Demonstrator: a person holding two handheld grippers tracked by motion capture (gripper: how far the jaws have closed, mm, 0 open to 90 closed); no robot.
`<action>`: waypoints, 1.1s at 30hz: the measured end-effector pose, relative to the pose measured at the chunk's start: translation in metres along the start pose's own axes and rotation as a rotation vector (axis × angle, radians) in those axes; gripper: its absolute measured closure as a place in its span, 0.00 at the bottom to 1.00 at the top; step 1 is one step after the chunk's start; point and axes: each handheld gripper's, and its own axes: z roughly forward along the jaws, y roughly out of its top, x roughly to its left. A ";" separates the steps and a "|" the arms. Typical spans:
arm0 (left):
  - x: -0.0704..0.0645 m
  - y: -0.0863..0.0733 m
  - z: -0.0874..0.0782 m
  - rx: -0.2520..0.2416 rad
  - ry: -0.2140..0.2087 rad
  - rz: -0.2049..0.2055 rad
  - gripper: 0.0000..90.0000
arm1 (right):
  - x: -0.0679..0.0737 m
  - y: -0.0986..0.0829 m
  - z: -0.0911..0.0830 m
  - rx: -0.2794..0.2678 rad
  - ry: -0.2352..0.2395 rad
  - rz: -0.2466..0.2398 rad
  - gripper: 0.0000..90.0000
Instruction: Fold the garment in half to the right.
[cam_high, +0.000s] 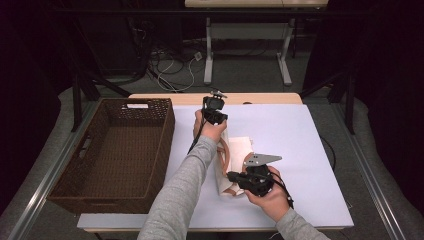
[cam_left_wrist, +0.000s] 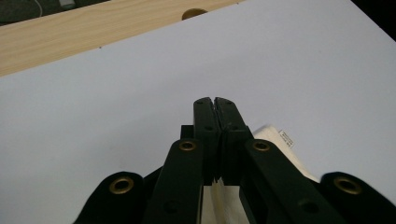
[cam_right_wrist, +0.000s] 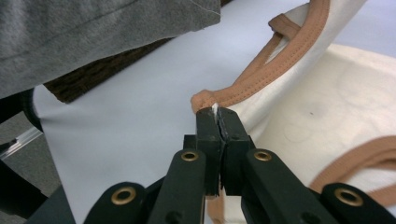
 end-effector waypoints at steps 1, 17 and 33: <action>-0.001 0.000 0.002 -0.003 -0.004 -0.001 0.98 | -0.001 -0.002 -0.001 0.008 -0.010 -0.002 0.99; -0.010 -0.003 0.031 0.034 -0.046 0.007 0.98 | -0.015 -0.017 -0.012 0.033 -0.045 0.032 0.99; -0.012 -0.018 0.065 0.084 -0.082 0.009 0.98 | -0.021 -0.035 -0.003 0.097 -0.091 0.028 0.98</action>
